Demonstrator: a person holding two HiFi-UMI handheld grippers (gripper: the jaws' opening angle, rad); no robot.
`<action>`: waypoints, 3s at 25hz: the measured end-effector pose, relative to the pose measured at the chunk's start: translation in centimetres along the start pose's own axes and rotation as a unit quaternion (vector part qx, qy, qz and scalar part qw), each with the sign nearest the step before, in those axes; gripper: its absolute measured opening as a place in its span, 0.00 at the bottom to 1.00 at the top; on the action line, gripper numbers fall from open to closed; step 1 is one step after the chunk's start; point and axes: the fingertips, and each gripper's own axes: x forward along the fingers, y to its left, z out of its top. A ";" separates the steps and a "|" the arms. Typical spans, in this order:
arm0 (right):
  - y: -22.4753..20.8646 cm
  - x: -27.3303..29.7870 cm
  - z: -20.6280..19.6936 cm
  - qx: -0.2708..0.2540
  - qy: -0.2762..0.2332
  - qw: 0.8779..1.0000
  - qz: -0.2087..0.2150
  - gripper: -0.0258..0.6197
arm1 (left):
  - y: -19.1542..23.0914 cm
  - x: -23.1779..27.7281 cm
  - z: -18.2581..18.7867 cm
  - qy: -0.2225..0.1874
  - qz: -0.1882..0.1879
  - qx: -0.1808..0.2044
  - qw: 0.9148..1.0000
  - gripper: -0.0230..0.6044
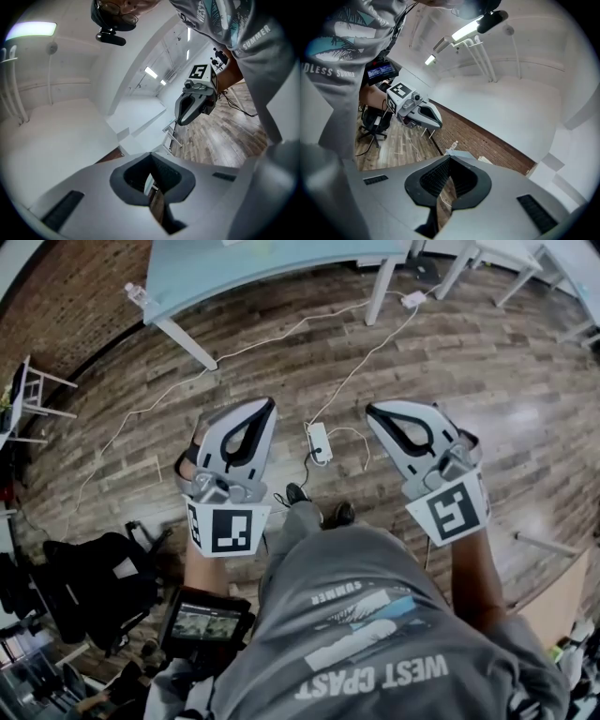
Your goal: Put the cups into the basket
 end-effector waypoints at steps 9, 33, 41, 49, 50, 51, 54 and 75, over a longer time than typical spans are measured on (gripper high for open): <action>-2.7 6.1 0.9 -0.005 0.026 0.999 -0.031 0.06 | 5.7 2.2 -4.0 -0.045 -0.013 -0.002 0.999 0.04; -15.3 12.4 -6.8 -0.008 -0.015 1.000 0.002 0.06 | 10.5 17.2 -6.7 -0.012 0.009 0.009 1.000 0.04; -17.9 14.7 -8.8 0.003 -0.029 0.999 0.023 0.06 | 11.4 19.7 -8.4 0.021 0.011 0.005 1.000 0.04; -18.8 18.5 -8.8 0.012 -0.015 1.000 0.017 0.06 | 13.9 20.6 -11.6 0.014 -0.002 0.001 1.000 0.04; -19.0 19.1 -8.7 0.014 -0.009 1.000 0.013 0.06 | 14.4 20.8 -12.1 0.009 -0.005 0.001 1.000 0.04; -19.2 19.6 -8.6 0.015 -0.004 1.000 0.009 0.06 | 15.0 21.0 -12.5 0.004 -0.009 0.000 1.000 0.04; -19.6 21.5 -8.3 0.012 0.013 1.000 -0.001 0.06 | 16.6 21.4 -14.1 -0.012 -0.015 -0.003 1.000 0.04; -22.0 27.1 -5.9 0.005 0.059 0.997 -0.053 0.06 | 22.4 21.7 -18.9 -0.058 -0.033 -0.014 0.998 0.04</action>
